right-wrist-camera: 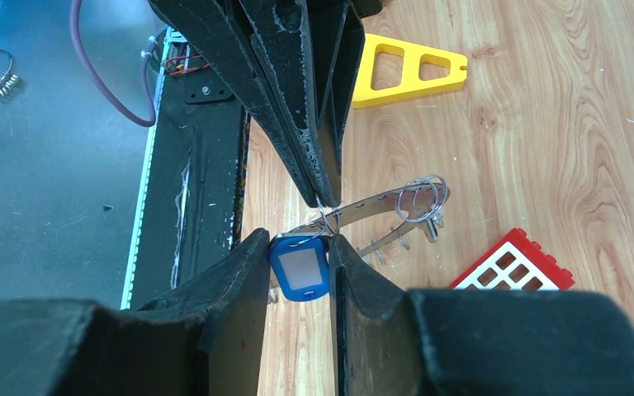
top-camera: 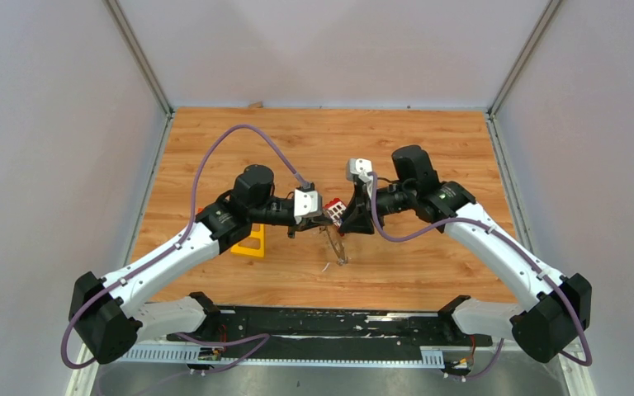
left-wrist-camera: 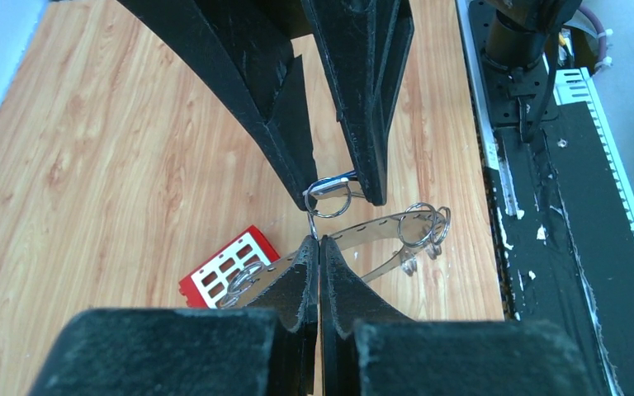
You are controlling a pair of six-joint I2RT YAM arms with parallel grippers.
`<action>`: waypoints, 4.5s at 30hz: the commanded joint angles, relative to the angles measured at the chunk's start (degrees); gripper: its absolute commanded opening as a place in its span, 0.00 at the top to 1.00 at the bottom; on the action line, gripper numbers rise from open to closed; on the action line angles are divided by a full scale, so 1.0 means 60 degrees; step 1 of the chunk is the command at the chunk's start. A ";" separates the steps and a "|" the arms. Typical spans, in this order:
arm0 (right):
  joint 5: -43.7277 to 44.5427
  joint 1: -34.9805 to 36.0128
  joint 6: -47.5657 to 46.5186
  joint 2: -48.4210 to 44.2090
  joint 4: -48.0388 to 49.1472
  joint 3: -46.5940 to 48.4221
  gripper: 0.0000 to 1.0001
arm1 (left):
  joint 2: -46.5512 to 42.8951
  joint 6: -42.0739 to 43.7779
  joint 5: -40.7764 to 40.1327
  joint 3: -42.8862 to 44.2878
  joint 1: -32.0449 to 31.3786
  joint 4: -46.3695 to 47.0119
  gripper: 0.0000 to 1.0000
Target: Put the keys on the keyring
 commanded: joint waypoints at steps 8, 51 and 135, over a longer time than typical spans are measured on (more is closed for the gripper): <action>-0.0185 0.0471 -0.0291 0.0205 0.0171 0.0635 1.00 | 0.0128 -0.0732 -0.0408 0.0199 -0.0164 0.0702 1.00; 0.5088 -0.1313 -0.3911 0.1515 -0.2553 -0.1742 0.99 | -0.0779 0.0307 -0.1016 -0.0295 0.0205 -0.0159 1.00; 0.1539 0.0288 -0.0565 0.0512 0.0791 -0.0598 1.00 | 0.0017 -0.3008 -0.3036 0.0429 0.0583 0.1175 1.00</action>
